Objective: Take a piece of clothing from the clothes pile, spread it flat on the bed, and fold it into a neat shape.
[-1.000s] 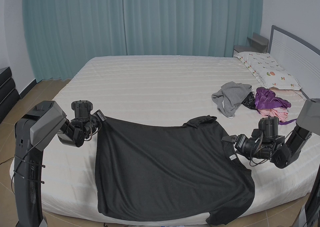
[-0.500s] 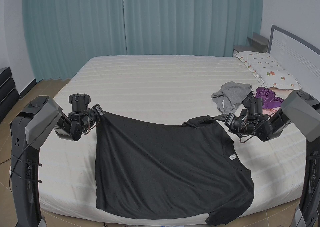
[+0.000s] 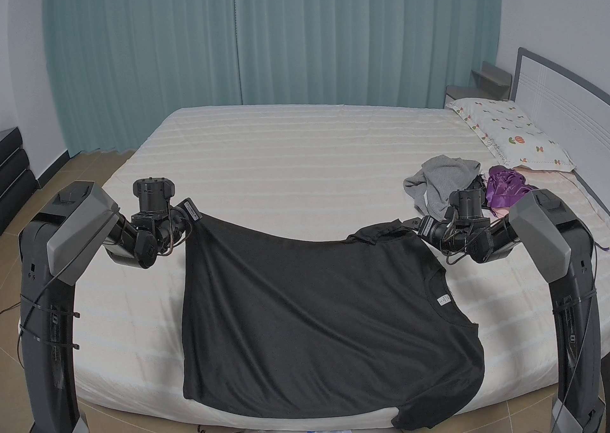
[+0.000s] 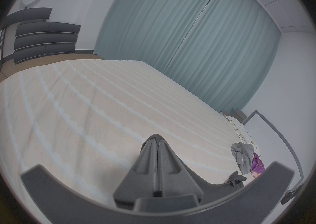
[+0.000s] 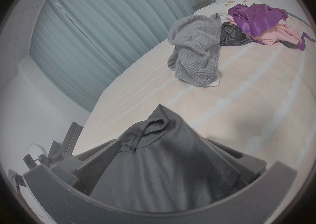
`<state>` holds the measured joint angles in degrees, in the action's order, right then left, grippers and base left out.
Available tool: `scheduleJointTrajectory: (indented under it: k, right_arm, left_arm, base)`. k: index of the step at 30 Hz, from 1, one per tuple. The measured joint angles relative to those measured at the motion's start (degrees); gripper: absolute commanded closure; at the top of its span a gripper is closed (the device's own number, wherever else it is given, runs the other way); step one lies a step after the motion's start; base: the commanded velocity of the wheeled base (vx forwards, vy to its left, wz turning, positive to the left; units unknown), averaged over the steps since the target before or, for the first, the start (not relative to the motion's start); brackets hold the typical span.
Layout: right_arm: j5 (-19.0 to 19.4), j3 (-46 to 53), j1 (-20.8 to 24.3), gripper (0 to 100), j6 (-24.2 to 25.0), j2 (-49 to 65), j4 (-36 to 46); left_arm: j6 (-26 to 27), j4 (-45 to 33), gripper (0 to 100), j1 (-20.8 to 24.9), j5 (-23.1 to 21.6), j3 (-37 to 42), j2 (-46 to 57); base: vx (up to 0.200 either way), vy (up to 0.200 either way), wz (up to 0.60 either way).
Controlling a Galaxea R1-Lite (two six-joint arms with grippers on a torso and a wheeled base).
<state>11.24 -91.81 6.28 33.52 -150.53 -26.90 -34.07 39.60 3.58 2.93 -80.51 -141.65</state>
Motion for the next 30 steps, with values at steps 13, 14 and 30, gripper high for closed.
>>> scheduleJointTrajectory:
  k: [13, 14, 30]
  right_arm:
    - [-0.93, -7.41, -1.33, 100, -0.16, -7.58, -0.33]
    - [-0.93, -7.61, -1.33, 100, -0.11, -7.91, -0.51]
    - [-2.95, -9.13, -3.72, 100, 2.06, -7.83, -7.55]
  left_arm:
    - [-0.09, -0.11, 100, 0.51, 0.13, 0.66, -0.02]
    - [-0.09, -0.11, 100, 0.49, 0.16, 0.68, -0.02]
    - [-0.09, 0.44, 100, 0.4, 0.13, 0.35, -1.29]
  base:
    - [0.0, 0.0, 0.0]
    - [0.0, 0.0, 0.0]
    - [0.0, 0.0, 0.0]
